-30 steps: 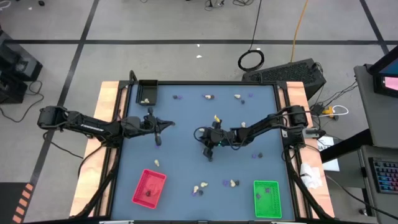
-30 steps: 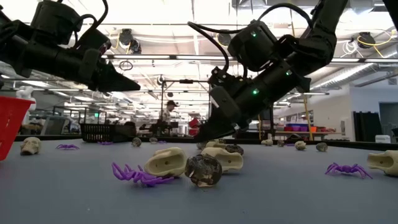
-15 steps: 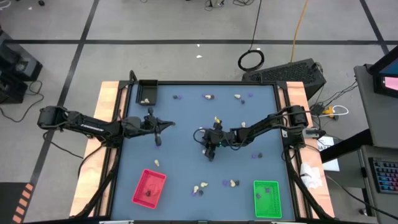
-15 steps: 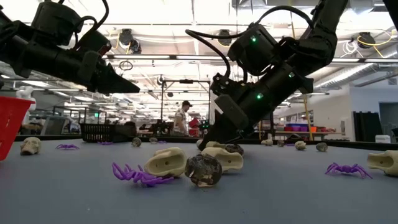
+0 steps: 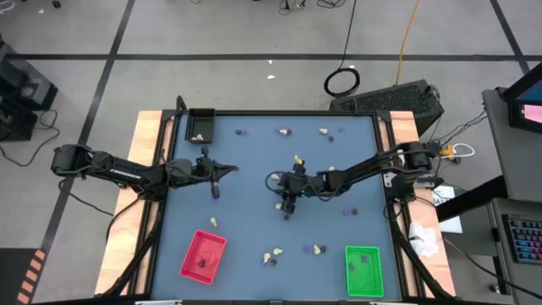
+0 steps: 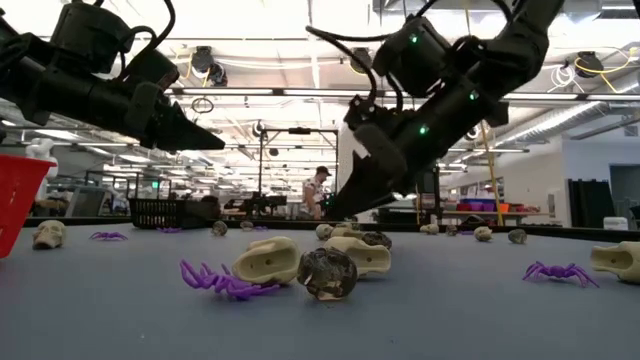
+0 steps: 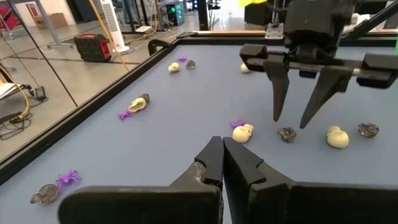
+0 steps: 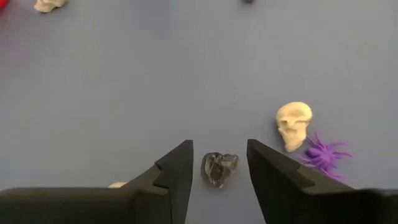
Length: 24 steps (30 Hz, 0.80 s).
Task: Sort Halloween decoration
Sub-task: Put the black skull toy into the red bin
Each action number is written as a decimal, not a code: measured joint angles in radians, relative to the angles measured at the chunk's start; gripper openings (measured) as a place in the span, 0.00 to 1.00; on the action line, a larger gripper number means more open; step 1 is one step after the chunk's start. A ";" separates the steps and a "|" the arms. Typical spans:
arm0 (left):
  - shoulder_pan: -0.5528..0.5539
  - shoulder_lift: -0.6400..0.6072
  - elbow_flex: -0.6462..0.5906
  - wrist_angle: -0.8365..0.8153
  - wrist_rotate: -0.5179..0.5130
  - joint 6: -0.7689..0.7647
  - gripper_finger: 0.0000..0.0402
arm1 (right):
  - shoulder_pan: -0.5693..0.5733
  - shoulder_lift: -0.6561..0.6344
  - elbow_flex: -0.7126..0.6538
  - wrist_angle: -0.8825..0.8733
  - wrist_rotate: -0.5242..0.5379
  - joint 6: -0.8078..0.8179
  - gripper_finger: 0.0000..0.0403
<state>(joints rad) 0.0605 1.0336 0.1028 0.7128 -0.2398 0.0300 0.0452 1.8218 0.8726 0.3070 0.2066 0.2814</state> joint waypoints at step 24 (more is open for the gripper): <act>0.000 0.000 0.000 -0.009 0.000 0.001 0.02 | -0.060 -0.024 0.140 -0.326 -0.187 -0.084 0.36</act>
<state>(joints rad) 0.0605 1.0336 0.1028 0.7040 -0.2397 0.0307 -0.0148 1.7978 1.0129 -0.0194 0.0198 0.1971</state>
